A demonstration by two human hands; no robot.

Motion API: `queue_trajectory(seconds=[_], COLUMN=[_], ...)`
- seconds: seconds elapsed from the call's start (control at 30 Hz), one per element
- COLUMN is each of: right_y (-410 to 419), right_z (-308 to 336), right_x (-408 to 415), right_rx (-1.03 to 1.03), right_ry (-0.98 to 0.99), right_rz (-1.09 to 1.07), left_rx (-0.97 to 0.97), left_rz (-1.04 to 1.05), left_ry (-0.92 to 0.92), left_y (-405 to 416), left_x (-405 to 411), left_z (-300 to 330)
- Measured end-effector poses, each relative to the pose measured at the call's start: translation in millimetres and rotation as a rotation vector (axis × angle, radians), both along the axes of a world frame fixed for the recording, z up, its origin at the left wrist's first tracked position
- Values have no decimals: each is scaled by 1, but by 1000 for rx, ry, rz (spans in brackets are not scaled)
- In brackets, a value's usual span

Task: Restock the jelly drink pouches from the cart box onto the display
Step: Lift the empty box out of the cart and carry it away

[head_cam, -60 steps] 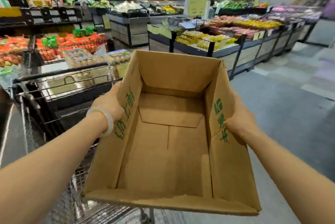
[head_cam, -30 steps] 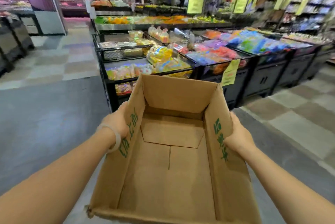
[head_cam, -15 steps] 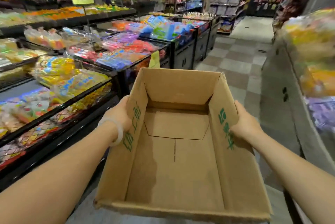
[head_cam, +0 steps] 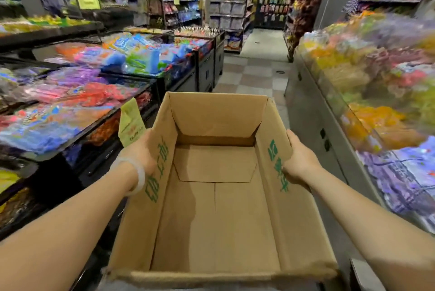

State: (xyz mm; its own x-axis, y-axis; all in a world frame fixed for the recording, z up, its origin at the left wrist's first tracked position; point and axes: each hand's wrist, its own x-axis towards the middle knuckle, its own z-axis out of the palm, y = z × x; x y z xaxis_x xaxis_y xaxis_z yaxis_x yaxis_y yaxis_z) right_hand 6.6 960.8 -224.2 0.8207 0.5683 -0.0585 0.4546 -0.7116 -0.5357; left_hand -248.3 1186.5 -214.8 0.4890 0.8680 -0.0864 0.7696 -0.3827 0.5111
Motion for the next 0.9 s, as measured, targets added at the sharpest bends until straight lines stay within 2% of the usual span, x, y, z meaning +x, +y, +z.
queue_trajectory(seconds=[0.27,0.47,0.63,0.9], right_y=[119,195,237,317], right_z=[-3,6,11,4], right_x=[125,222,305,478], right_rx=[-72,10,-29,-53], right_ry=[-60,-28,23,3], right_rz=[-111,-214,-348,-364], left_rx=[-4,16,52,29], left_rz=[-149,-276,-372,-409], left_ry=[-51,-41,-26,-46], left_y=[155,262,314,395], left_x=[160,296,409,595], left_z=[-15,5,13,-1])
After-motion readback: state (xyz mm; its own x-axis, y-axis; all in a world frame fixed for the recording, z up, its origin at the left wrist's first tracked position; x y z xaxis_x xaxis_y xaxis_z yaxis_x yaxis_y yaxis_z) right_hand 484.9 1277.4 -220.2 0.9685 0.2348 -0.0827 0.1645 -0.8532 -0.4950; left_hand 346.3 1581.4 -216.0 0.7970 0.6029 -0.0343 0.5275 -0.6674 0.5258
